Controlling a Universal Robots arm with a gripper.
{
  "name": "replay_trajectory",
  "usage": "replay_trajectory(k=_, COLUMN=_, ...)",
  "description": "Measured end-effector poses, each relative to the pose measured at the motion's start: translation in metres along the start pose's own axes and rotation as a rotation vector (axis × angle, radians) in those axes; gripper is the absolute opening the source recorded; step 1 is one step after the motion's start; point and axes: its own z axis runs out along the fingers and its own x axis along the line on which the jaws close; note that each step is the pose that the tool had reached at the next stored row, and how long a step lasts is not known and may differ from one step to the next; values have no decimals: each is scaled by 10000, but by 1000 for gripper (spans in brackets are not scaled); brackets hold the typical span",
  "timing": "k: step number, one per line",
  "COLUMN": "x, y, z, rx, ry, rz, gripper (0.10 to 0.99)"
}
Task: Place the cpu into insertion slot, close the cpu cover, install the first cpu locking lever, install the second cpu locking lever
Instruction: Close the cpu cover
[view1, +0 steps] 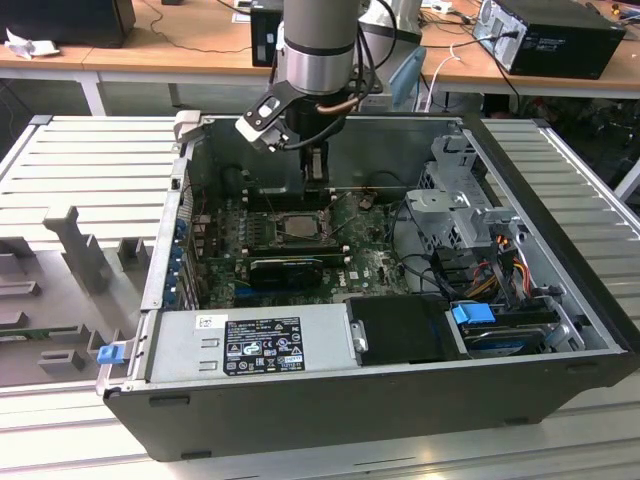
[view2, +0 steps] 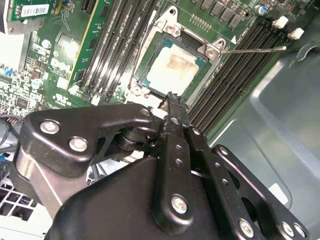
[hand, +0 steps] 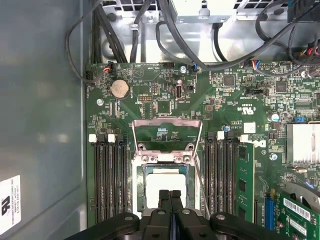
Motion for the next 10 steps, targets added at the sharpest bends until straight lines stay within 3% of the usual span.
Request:
replay_trajectory(k=5, x=3, y=41, z=-5, rx=1, ry=-2, rz=0, gripper=106)
replay_trajectory(k=7, x=9, y=42, z=-56, rx=1, ry=-2, rz=0, gripper=106)
replay_trajectory(k=10, x=10, y=66, z=-64, rx=1, ry=-1, rz=-1, gripper=106)
